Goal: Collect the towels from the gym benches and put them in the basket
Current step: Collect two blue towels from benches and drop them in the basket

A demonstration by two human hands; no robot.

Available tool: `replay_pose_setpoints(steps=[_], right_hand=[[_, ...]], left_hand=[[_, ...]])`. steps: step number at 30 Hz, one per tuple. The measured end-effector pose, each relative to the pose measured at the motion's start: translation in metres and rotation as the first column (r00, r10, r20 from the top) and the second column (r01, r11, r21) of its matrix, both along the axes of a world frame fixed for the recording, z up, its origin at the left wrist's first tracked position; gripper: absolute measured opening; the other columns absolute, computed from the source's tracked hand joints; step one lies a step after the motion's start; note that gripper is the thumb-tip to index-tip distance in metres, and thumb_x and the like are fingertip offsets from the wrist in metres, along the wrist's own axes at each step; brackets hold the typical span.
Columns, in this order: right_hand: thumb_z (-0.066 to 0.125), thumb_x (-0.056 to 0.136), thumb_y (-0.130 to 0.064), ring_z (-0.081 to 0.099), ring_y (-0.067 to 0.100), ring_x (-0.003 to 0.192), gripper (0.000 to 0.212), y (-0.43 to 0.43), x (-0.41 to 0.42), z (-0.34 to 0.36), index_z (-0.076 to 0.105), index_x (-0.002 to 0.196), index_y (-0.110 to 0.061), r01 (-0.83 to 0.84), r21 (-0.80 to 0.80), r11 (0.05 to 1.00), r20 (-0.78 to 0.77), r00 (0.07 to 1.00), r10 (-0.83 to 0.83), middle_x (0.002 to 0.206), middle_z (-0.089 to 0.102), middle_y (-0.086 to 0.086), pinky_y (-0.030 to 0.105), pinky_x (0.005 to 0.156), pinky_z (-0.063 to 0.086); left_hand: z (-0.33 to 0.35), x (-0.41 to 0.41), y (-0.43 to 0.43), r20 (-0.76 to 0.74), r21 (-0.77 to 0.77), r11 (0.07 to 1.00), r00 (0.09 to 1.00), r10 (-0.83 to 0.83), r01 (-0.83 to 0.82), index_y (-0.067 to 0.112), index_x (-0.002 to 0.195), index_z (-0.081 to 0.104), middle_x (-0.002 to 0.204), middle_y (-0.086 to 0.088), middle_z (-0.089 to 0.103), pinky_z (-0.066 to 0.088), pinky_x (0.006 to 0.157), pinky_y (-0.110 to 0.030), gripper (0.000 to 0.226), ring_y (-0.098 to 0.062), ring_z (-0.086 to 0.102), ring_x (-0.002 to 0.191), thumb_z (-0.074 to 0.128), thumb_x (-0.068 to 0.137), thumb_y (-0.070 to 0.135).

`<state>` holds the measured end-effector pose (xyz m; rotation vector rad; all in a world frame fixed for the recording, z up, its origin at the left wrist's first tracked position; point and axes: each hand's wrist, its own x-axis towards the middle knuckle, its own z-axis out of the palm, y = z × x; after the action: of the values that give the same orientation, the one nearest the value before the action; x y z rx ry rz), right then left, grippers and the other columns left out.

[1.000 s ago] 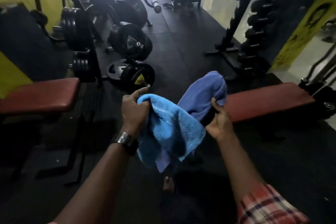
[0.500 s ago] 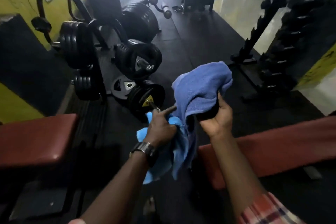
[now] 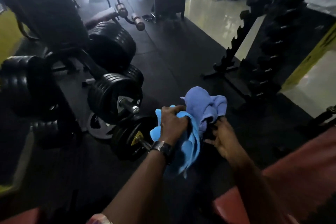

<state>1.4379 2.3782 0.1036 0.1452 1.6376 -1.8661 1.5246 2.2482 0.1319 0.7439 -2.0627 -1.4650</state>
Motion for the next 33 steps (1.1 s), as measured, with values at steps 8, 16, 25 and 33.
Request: replay_pose_setpoints(steps=[8,16,25,33], right_hand=[[0.065,0.086,-0.045,0.053,0.028,0.129,0.062,-0.069,-0.141,-0.009,0.053,0.137,-0.012,-0.171,-0.440,0.882,0.012,0.981,0.196,0.137,0.057,0.016,0.042,0.111,0.039],[0.063,0.091,-0.013,0.065,0.037,0.107,0.027,-0.159,-0.355,0.000,0.059,0.118,-0.009,-0.094,-0.077,0.993,-0.243,0.967,0.073,0.103,0.069,0.006,0.035,0.073,0.055],[0.055,0.094,-0.007,0.060,0.024,0.087,0.015,-0.289,-0.542,0.034,0.054,0.109,-0.009,-0.132,-0.053,0.990,-0.187,0.975,0.120,0.094,0.064,0.007,0.045,0.088,0.050],[0.046,0.091,0.006,0.047,0.022,0.065,0.028,-0.401,-0.696,0.059,0.047,0.068,-0.009,-0.115,-0.071,0.991,-0.177,0.979,0.101,0.068,0.045,0.010,0.035,0.065,0.042]], left_hand=[[-0.018,-0.143,-0.063,0.183,-0.002,0.978,0.962,-0.202,0.206,0.028,0.137,0.055,0.113,0.004,0.038,0.029,0.098,-0.010,0.057,-0.011,0.045,0.113,0.061,0.083,0.011],[0.012,-0.338,-0.164,0.065,0.105,0.983,0.986,-0.155,0.148,0.035,0.113,0.068,0.119,0.003,0.063,0.051,0.096,-0.029,0.053,-0.012,0.062,0.110,0.064,0.070,0.004],[0.028,-0.503,-0.271,-0.048,0.149,0.961,0.969,0.241,-0.231,0.016,0.100,0.075,0.096,-0.003,0.076,0.059,0.086,-0.044,0.033,-0.021,0.073,0.089,0.067,0.074,-0.001],[0.012,-0.641,-0.400,-0.168,0.174,0.900,0.888,0.427,-0.400,0.021,0.101,0.075,0.097,0.002,0.076,0.059,0.085,-0.036,0.035,-0.017,0.072,0.092,0.064,0.073,0.003]])
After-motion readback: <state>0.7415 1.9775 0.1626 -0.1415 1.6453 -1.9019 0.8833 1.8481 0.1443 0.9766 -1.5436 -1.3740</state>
